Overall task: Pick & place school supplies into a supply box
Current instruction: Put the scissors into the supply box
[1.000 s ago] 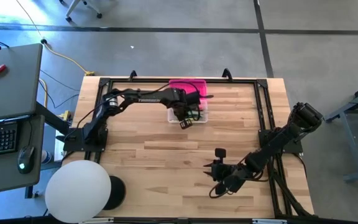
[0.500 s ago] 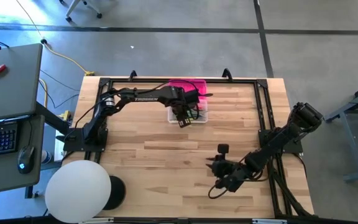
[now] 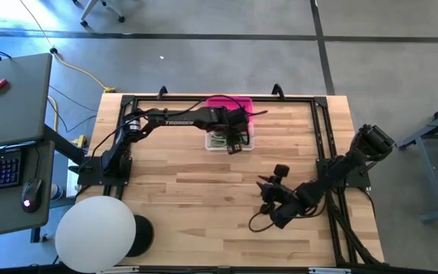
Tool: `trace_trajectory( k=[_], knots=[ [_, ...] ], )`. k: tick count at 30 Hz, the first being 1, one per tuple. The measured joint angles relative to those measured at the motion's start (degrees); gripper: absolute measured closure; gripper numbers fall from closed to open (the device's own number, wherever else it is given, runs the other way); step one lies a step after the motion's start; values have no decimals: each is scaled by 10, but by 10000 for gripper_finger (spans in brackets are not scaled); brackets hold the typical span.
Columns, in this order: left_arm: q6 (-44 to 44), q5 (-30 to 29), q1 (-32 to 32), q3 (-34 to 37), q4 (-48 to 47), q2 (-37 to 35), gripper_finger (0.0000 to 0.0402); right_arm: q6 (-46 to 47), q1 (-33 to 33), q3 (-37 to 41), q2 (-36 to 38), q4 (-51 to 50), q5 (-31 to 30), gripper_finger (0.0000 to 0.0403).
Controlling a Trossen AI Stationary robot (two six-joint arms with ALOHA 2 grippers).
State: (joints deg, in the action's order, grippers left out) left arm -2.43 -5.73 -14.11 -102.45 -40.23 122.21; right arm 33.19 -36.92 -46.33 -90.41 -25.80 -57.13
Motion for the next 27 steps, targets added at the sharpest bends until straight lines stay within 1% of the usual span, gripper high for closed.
trace_trajectory(
  k=[3, 5, 7, 9, 14, 17, 22, 27],
  knots=[
    [-31, 2, -1, -2, 44, 12, 238, 0, 10, 0, 0, 0, 20, 315],
    [-34, 20, -2, 1, 40, 22, 238, 3, 14, 0, 0, 0, 32, 315],
    [-38, 32, -1, 0, 62, 32, 238, 13, 14, 0, 0, 2, 34, 315],
    [-38, 37, -1, 0, 64, 37, 238, 15, 14, 0, 0, 8, 34, 315],
    [-58, 19, 0, 1, 89, 55, 238, 18, 14, 0, 1, 18, 40, 315],
    [-67, 21, -1, -1, 108, 60, 238, 19, 14, 0, 1, 20, 50, 315],
    [-68, 2, -1, 0, 101, 65, 240, 24, 14, 0, 1, 21, 52, 315],
    [-68, -4, -2, 0, 98, 64, 267, 24, 14, 0, 1, 22, 55, 315]
  ],
)
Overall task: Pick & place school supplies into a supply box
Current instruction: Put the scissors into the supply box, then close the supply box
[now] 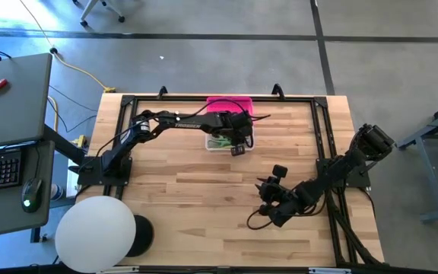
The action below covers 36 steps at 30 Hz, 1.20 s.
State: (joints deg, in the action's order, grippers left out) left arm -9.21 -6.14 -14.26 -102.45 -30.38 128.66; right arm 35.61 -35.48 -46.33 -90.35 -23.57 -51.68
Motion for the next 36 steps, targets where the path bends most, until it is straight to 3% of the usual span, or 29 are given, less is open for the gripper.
trace_trajectory(
  k=[7, 12, 18, 26, 36],
  knots=[
    [4, -12, -4, 0, -28, 0, 331, 4, 0, 0, 0, 2, 15, 315],
    [5, -58, -3, 0, -35, -19, 357, 4, 0, 0, 0, 2, 20, 315],
    [38, -49, -4, 0, -74, -65, 360, 2, 0, 0, 0, -15, -26, 315],
    [72, -60, -22, 0, -119, -119, 350, 55, 7, 0, 0, -127, -122, 315],
    [157, -65, -115, 0, -150, -124, 349, 95, 100, 0, 0, -231, -81, 340]
  ],
)
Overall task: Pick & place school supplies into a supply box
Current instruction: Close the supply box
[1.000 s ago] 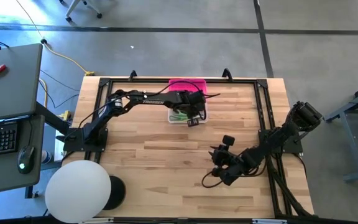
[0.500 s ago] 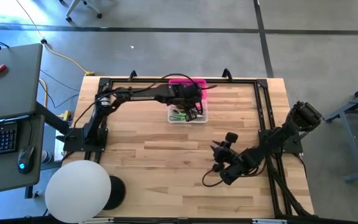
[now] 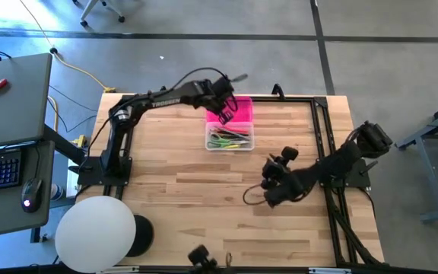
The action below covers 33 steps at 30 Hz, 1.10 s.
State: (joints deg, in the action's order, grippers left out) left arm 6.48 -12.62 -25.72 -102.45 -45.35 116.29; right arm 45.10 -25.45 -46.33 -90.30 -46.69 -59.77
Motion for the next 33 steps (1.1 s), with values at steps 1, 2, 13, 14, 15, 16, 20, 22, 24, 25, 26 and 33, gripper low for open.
trace_trajectory(
  k=[1, 2, 13, 14, 15, 16, 20, 22, 24, 25, 26, 33],
  knots=[
    [6, 0, -10, 0, 2, 0, 350, 0, 11, 0, 0, 0, -2, 343],
    [12, 4, -20, 0, 5, 0, 350, -2, 24, 0, 0, 0, -3, 347],
    [44, 70, -114, 20, -27, 0, 342, -51, 97, 0, 10, 9, 12, 379],
    [45, 74, -116, 27, -29, 0, 343, -60, 98, 0, 14, 22, 24, 382],
    [45, 80, -117, 33, -29, 0, 345, -71, 97, 0, 19, 42, 33, 384],
    [45, 87, -119, 38, -27, 0, 345, -87, 96, 0, 24, 68, 36, 386],
    [45, 121, -122, 68, -4, 0, 343, -203, 92, 0, 40, 203, 47, 393],
    [45, 122, -122, 77, 5, 0, 339, -271, 101, 0, 47, 277, 65, 393],
    [47, 117, -122, 78, 7, 1, 334, -321, 118, 0, 57, 335, 88, 393],
    [46, 109, -122, 78, 10, 1, 331, -335, 130, 0, 63, 357, 99, 393],
    [45, 102, -122, 78, 15, 1, 328, -346, 143, 0, 70, 373, 110, 393],
    [60, 48, -125, 78, 42, 1, 279, -351, 250, 0, 91, 414, 219, 392]
  ],
)
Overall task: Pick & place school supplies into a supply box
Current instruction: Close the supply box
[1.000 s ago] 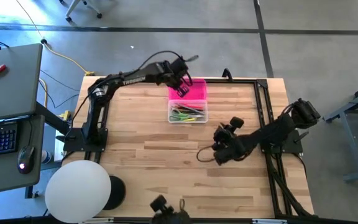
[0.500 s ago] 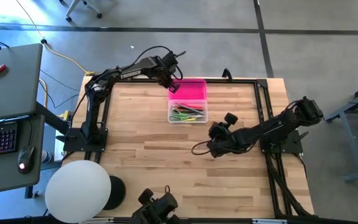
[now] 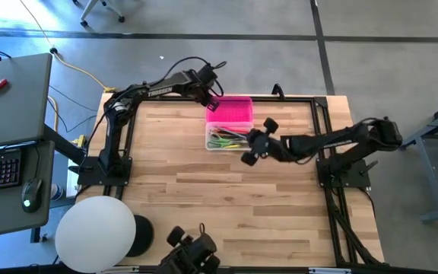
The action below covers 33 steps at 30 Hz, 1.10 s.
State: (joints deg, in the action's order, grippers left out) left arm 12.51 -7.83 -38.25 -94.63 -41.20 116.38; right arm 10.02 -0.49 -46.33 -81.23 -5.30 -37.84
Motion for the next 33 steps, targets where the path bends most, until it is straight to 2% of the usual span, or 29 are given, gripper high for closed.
trace_trajectory(
  k=[3, 7, 12, 16, 22, 28, 33],
  knots=[
    [0, -2, -8, 0, -1, 0, 248, -4, 40, 0, 0, -1, 36, 386],
    [3, 18, -16, 0, 12, 9, 207, -15, 94, 0, 0, 0, 52, 372],
    [14, 31, -23, -1, 28, 19, 181, -18, 169, 0, 0, 1, 105, 342],
    [15, 29, -23, 0, 41, 20, 182, -28, 228, 0, 0, 5, 138, 316],
    [34, 45, -22, 0, 57, 20, 199, 26, 274, 0, 0, 4, 196, 295],
    [39, 44, -22, -1, 61, 36, 216, 30, 266, 0, 0, 4, 253, 295],
    [39, 45, -22, 0, 76, 65, 227, 30, 233, 0, 0, -4, 303, 295]
  ],
)
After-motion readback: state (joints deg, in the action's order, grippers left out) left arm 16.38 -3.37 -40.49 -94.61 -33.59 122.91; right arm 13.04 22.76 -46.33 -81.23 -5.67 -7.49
